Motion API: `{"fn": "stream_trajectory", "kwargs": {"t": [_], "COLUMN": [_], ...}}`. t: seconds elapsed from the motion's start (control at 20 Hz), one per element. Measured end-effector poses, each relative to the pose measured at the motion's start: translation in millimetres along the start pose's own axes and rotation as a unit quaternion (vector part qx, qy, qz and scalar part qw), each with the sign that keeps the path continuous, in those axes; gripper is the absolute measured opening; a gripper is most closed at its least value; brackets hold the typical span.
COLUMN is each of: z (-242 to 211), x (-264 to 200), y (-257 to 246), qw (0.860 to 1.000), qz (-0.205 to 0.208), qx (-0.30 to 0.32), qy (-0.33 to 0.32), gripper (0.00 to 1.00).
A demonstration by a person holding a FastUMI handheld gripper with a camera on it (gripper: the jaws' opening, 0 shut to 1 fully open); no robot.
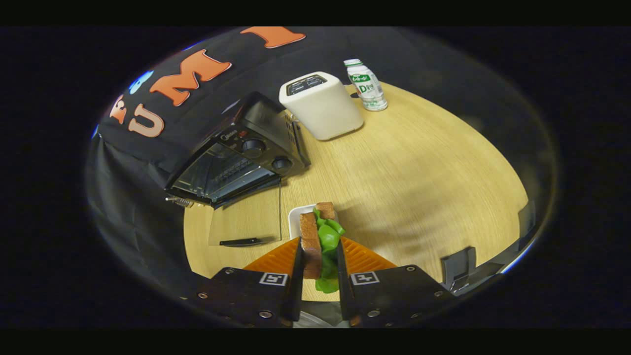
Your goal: Open the toaster oven, put the food inside, and close the toaster oven door.
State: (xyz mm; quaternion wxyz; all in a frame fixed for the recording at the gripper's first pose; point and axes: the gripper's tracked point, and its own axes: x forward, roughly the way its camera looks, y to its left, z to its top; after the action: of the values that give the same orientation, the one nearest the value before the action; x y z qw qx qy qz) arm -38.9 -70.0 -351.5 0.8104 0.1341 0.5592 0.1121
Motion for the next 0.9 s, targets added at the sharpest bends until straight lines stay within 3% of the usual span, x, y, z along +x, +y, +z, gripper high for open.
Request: {"fn": "stream_trajectory", "kwargs": {"t": [0.25,0.5,0.9], "z": [36.3,61.5,51.5], "x": [-35.6,-47.3,6.8], "y": [26.6,79.9,164.4], "qw": [0.997,0.980,0.942], "qz": [0.019,0.098,0.186], "qx": [0.024,0.101,0.220], "qy": [-0.068,-0.141,-0.171], "gripper": [0.28,0.28,0.28]}}
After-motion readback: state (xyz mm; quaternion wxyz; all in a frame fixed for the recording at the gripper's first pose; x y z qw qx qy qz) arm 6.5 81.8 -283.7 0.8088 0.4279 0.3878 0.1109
